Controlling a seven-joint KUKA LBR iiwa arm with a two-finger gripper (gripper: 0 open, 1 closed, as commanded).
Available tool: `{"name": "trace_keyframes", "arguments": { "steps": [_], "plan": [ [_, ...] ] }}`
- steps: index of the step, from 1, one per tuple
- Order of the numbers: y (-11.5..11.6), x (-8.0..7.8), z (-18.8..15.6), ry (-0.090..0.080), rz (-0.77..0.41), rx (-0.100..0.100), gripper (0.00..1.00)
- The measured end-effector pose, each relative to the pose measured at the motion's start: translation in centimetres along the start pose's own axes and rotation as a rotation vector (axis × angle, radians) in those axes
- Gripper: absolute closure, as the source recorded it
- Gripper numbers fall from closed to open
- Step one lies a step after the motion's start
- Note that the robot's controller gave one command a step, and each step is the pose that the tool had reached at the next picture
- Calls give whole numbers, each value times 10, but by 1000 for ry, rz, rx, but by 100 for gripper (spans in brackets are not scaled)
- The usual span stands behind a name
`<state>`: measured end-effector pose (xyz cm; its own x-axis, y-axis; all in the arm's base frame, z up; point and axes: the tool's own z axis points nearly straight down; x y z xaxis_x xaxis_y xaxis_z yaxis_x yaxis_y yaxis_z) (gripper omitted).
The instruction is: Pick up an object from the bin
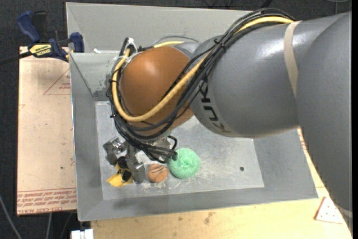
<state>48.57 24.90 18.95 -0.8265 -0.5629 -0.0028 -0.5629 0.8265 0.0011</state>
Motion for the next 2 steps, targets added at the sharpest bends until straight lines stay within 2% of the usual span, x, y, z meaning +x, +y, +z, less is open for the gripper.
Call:
{"name": "trace_keyframes", "arguments": {
  "steps": [1,2],
  "plan": [
    [0,0,0,0,0,0,100],
    [2,-3,-49,2,-7,0,100]
  ]
}}
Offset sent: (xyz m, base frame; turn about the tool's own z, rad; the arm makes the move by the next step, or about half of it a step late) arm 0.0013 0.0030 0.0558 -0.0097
